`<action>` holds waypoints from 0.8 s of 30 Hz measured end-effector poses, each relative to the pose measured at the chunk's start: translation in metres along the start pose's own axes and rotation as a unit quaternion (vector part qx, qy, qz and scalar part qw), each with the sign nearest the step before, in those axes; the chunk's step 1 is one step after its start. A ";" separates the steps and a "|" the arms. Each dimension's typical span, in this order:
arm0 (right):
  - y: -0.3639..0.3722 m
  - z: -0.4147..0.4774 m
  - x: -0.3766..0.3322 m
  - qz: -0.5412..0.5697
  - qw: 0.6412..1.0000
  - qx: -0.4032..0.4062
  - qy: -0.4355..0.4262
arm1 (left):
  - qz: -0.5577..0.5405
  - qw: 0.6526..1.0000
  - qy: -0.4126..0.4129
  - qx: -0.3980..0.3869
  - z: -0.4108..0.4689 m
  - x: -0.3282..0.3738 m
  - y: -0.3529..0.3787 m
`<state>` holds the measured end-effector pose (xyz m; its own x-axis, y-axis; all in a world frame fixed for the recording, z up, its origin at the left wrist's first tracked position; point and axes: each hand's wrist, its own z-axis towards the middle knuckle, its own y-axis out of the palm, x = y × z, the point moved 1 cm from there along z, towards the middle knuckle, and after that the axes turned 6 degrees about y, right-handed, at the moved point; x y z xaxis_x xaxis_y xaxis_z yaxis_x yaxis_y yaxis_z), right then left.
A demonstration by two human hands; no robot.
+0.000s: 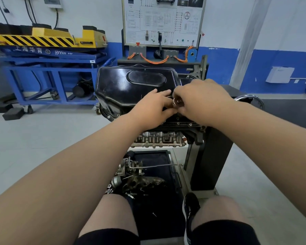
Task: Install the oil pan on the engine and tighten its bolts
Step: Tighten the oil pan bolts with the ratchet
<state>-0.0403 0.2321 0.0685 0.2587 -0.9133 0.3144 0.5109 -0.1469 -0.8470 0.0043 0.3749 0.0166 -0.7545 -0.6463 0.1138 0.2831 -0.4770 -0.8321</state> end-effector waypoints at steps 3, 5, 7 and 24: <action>-0.002 -0.001 0.002 -0.027 0.999 0.031 -0.004 | -0.020 1.000 -0.006 0.007 -0.001 0.000 -0.002; 0.000 -0.004 -0.001 -0.035 0.998 0.039 0.017 | -0.037 0.999 -0.025 0.032 0.000 0.000 -0.002; 0.003 -0.006 -0.009 -0.004 0.997 0.033 0.068 | -0.005 0.999 -0.028 0.020 0.002 0.001 0.000; 0.002 -0.009 -0.017 -0.003 0.997 0.022 0.068 | 0.003 1.000 -0.017 -0.018 0.000 0.000 -0.002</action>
<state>-0.0505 0.2438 0.0576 0.1437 -0.9561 0.2552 0.5476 -0.1380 -0.8253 0.0037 0.3760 0.0178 -0.7329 -0.6684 0.1269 0.2652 -0.4525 -0.8514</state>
